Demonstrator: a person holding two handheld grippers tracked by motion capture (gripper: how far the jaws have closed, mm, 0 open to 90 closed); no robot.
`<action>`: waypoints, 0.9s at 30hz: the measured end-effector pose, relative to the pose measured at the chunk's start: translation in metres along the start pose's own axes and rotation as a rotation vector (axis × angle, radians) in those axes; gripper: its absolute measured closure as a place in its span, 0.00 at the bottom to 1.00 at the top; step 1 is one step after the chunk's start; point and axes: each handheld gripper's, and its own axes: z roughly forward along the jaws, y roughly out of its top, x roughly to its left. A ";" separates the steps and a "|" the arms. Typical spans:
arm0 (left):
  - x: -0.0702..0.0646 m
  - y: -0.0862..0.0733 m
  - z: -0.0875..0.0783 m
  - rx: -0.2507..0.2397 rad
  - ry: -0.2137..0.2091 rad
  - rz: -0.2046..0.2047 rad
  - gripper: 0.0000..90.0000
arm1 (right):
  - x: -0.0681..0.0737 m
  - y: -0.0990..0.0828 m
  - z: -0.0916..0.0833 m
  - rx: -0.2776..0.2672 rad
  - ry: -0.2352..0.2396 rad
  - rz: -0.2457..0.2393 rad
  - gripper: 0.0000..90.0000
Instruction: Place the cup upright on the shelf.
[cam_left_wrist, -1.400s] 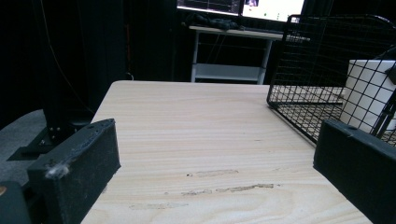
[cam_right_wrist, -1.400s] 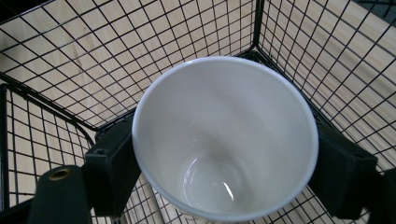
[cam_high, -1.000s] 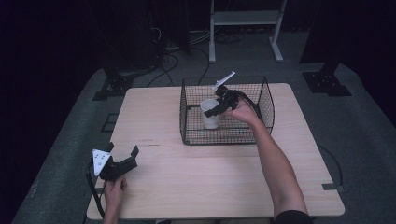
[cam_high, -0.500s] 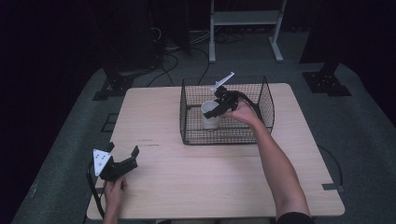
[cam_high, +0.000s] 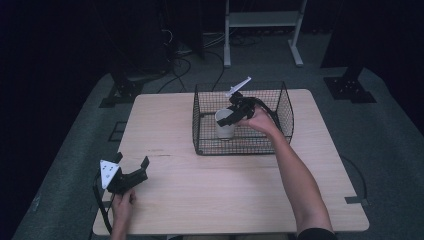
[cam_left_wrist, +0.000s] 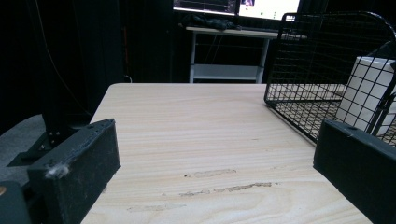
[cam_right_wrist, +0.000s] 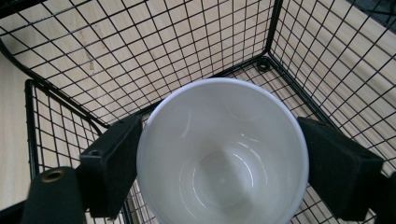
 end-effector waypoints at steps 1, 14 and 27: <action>0.000 0.000 0.000 0.000 0.000 0.001 0.00 | 0.000 0.000 0.000 -0.001 -0.001 -0.001 0.18; -0.001 0.000 0.000 -0.001 0.000 0.007 0.00 | 0.000 0.004 -0.016 -0.099 0.000 0.007 0.17; -0.002 0.000 0.001 -0.001 -0.004 0.015 0.00 | 0.006 -0.006 -0.044 -0.188 0.021 0.034 0.17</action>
